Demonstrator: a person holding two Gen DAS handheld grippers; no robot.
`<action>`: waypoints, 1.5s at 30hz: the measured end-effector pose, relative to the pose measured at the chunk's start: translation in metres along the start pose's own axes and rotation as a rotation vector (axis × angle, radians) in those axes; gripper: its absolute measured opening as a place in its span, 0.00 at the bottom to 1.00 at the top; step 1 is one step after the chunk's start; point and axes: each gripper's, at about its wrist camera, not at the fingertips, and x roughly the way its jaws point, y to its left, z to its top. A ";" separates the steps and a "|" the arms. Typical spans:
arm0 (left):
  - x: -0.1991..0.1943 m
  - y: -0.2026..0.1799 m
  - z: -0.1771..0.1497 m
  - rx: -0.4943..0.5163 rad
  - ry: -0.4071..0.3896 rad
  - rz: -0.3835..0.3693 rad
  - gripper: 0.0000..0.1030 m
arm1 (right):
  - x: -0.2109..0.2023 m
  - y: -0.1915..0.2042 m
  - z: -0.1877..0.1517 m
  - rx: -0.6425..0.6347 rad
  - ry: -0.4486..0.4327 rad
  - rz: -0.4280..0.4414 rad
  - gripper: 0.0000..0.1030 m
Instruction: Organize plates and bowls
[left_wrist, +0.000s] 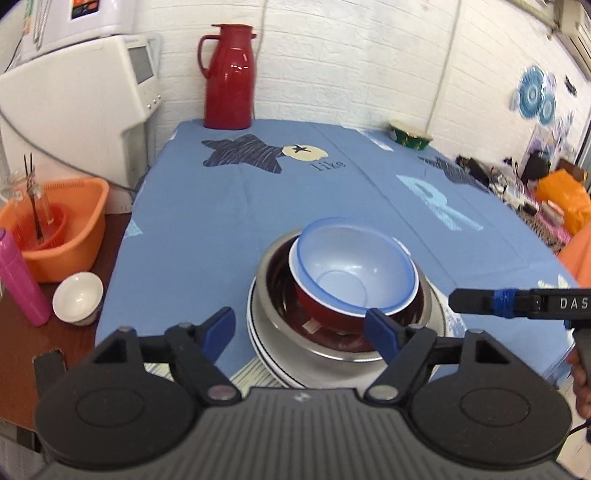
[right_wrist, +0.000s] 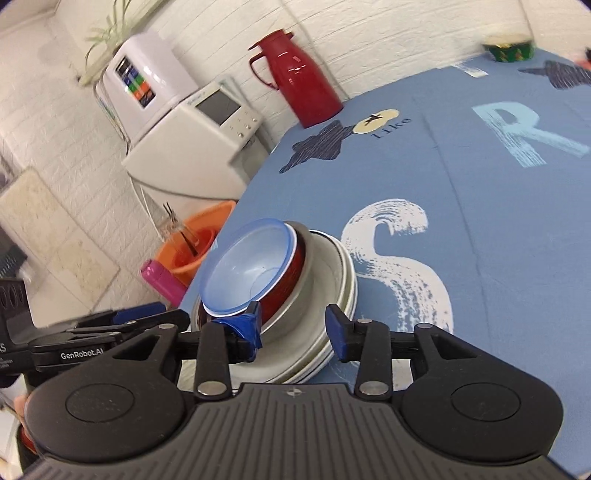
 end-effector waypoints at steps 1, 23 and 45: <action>-0.002 0.002 0.000 -0.023 -0.005 -0.002 0.76 | -0.003 -0.005 -0.002 0.030 -0.010 0.002 0.22; -0.046 -0.130 -0.024 -0.148 -0.289 0.018 0.93 | -0.067 -0.030 -0.030 0.072 -0.266 -0.145 0.32; -0.110 -0.187 -0.123 -0.012 -0.320 0.105 0.93 | -0.138 -0.017 -0.146 -0.063 -0.342 -0.247 0.39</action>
